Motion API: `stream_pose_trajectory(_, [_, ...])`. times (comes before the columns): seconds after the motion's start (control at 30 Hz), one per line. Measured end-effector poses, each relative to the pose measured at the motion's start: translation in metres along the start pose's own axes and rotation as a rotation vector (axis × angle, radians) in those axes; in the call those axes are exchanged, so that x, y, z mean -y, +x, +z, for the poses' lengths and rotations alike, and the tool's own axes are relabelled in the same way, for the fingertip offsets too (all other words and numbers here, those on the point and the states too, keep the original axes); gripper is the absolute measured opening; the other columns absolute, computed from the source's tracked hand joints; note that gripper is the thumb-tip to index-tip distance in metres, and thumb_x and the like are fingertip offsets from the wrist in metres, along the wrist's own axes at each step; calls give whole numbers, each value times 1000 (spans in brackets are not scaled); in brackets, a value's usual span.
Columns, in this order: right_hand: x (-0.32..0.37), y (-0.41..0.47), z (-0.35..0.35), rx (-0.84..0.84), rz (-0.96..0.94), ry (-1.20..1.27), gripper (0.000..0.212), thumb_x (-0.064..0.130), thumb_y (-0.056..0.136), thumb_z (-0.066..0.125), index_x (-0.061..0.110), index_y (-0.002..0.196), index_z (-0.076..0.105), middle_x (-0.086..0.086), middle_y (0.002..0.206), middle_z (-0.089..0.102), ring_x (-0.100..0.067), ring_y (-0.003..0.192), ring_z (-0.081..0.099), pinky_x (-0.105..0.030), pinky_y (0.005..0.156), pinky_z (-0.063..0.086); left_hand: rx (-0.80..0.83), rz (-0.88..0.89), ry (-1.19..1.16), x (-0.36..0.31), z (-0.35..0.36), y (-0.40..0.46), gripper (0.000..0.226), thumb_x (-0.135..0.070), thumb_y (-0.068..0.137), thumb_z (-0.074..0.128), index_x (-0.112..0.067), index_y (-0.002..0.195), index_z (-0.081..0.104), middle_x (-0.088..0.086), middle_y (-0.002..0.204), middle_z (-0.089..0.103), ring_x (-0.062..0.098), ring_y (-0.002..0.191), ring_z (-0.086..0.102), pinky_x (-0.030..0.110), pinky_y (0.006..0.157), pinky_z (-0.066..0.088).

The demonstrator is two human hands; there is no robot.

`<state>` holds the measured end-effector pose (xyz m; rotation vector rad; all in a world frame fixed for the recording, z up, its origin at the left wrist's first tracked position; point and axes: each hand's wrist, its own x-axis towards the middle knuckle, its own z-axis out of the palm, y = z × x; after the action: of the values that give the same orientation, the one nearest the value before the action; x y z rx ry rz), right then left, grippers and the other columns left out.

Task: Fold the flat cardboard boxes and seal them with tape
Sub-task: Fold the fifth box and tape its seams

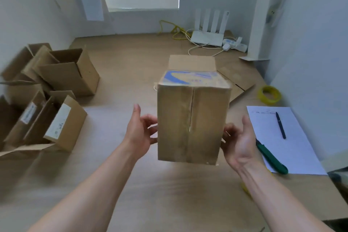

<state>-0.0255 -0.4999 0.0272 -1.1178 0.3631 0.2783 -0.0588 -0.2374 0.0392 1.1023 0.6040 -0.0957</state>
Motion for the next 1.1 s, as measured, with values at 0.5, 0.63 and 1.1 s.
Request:
stream_pose_trajectory(0.5, [-1,17,-31,251,138,-508,66,64,66,76,7,96,60,-13,87,63,-20,79,62,-42,75,50,-76,-61,481,64,28,-47,73,-69,54,73,-21,105,52,-3,106,64,14,91,64,31,65,47])
stream_pose_trajectory(0.63, [-11,20,-27,196,-22,-858,69,52,59,88,17,105,51,0,102,57,-15,88,56,-35,76,49,-89,1,811,73,44,-54,97,-61,39,84,-33,121,40,-13,114,58,5,97,63,31,81,53])
stream_pose_trajectory(1.1, [-24,10,0,176,-116,-1217,132,79,39,69,30,149,14,-5,145,34,-24,129,45,-39,96,41,-69,-38,1172,91,63,-75,136,-55,49,79,-37,150,-11,-12,151,8,19,133,36,32,103,40])
